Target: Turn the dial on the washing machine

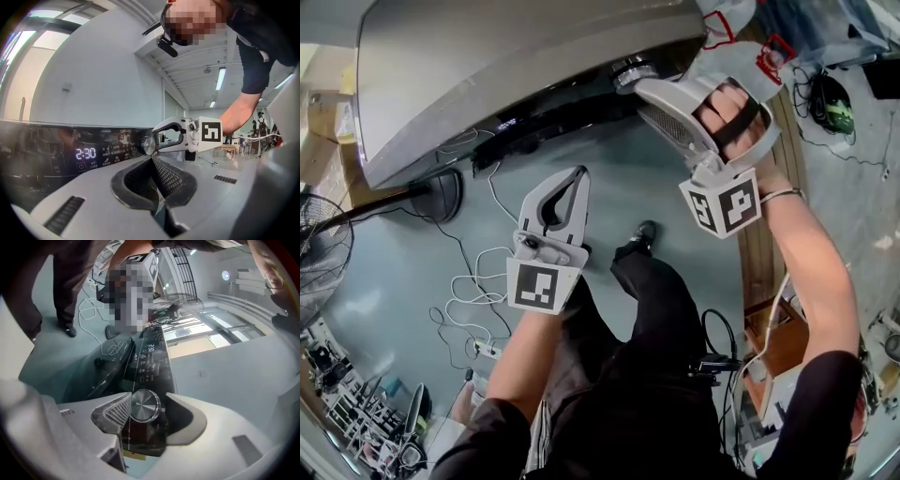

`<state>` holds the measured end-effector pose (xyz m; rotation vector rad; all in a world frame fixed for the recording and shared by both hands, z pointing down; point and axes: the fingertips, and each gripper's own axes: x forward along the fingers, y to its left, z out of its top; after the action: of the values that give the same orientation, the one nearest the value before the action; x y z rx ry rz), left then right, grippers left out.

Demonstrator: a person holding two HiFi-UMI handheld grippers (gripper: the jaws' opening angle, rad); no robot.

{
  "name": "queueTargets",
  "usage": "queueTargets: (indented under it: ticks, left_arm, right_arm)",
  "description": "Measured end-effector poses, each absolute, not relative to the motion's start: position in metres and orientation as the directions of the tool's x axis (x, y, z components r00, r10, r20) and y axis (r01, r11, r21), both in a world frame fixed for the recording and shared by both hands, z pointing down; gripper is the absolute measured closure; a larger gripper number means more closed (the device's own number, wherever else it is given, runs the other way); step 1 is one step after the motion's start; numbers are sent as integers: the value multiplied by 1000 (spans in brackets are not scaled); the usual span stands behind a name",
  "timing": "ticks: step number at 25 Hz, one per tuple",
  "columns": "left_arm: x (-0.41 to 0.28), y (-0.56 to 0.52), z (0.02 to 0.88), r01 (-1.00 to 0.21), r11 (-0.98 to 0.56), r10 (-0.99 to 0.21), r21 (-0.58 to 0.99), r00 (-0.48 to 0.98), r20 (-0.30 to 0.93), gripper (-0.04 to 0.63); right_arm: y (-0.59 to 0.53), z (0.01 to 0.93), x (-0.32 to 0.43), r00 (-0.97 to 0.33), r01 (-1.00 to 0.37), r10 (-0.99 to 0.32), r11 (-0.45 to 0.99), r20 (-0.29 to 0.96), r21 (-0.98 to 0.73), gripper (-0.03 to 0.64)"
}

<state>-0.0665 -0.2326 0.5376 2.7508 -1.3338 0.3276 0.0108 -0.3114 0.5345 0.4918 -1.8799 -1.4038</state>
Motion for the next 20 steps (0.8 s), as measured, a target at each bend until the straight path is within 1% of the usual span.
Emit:
queueTargets:
  ticks: [3,8,9,12,16,20]
  left_arm:
    - [-67,-228,528,-780,-623,-771,-60,600,213,580]
    - [-66,-219,502,-783,-611,-787,-116,586,192,580]
    - [-65,-216,498,-785,-608,-789,-120,582,194,580]
    - [-65,-207,480,-804,-586,-805,-105,561,194,580]
    - [-69,-196,438,-828,-552,-829,-95,534,164,580]
    - [-82,-181,391,-852,-516,-853,-89,502,147,580]
  right_arm:
    - [-299,517,13,-669,15,-685,374,287,927,410]
    - [-280,472,19,-675,-217,-711,447,197,868,480]
    - [-276,462,21,-674,-266,-718,456,175,849,483]
    - [-267,428,32,-660,-417,-744,484,110,770,513]
    - [-254,366,42,-642,-575,-766,484,2,660,560]
    - [-236,311,48,-638,-675,-766,514,-71,530,583]
